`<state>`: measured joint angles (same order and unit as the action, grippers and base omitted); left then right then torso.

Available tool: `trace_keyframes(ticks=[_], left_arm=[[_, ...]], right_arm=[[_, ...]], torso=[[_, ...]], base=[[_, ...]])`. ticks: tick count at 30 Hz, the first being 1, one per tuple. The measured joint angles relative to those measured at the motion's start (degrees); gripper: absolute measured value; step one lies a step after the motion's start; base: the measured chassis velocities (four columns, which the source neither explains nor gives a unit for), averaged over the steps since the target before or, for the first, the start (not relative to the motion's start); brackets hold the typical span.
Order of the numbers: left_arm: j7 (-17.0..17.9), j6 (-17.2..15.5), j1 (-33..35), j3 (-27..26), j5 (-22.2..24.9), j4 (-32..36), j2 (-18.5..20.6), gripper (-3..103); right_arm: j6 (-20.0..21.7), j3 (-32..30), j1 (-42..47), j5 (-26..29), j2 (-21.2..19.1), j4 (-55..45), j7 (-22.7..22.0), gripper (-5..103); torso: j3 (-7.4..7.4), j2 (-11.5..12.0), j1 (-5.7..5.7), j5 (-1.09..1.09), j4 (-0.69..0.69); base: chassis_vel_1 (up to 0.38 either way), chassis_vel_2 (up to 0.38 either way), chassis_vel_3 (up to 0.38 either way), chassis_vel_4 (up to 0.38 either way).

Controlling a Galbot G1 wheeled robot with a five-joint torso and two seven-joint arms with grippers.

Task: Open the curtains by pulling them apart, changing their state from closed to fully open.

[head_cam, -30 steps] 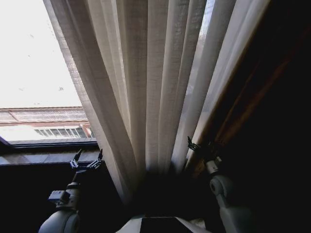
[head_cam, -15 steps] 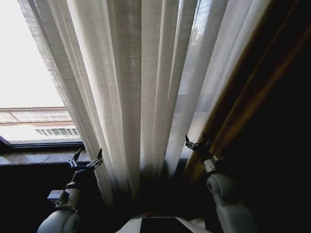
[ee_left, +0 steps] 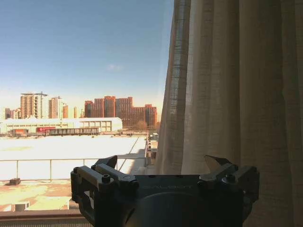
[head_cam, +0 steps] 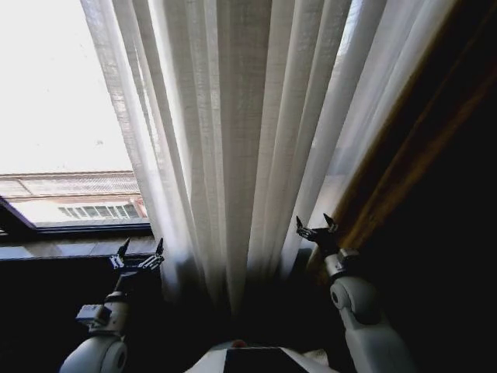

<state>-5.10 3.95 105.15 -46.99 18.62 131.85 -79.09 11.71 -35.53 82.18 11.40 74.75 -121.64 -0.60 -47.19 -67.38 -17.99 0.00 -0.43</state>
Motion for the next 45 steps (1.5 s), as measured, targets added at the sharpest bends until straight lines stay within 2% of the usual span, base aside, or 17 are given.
trace_keyframes(ticks=[24,32,37,41,45], left_arm=[[0.0,0.5,0.3,0.2,-0.2,0.2,-0.2,100],[0.0,0.7,0.3,0.2,-0.3,-0.1,-0.2,100],[0.0,0.9,0.3,0.2,-0.3,-0.1,-0.2,100],[-0.1,1.0,0.4,0.3,-0.4,-0.1,-0.2,100],[-0.1,1.1,0.4,0.3,-0.4,-0.2,-0.2,100]], right_arm=[[-1.7,-0.1,-0.2,-1.2,0.1,1.2,0.5,100],[-3.8,0.1,-1.3,-1.2,-0.1,2.5,0.0,100],[-1.7,0.1,-2.5,-1.0,-0.2,2.7,-1.1,100],[-1.1,-0.4,-4.8,-1.0,-0.3,4.9,-1.8,100],[-0.6,-1.3,-6.8,-1.0,-0.6,7.1,-2.2,100]], torso=[[-0.01,0.0,-0.01,0.01,0.0],[0.0,0.0,-0.01,-0.01,0.0],[0.0,0.0,0.0,-0.03,0.01],[-0.01,0.0,-0.01,0.08,-0.02],[0.0,0.0,0.0,0.04,-0.01]], base=[[0.358,0.341,-0.351,-0.345],[0.314,0.284,-0.296,-0.294],[0.087,0.077,-0.09,-0.107],[-0.009,-0.007,0.016,0.008],[-0.065,-0.041,0.062,0.039]])
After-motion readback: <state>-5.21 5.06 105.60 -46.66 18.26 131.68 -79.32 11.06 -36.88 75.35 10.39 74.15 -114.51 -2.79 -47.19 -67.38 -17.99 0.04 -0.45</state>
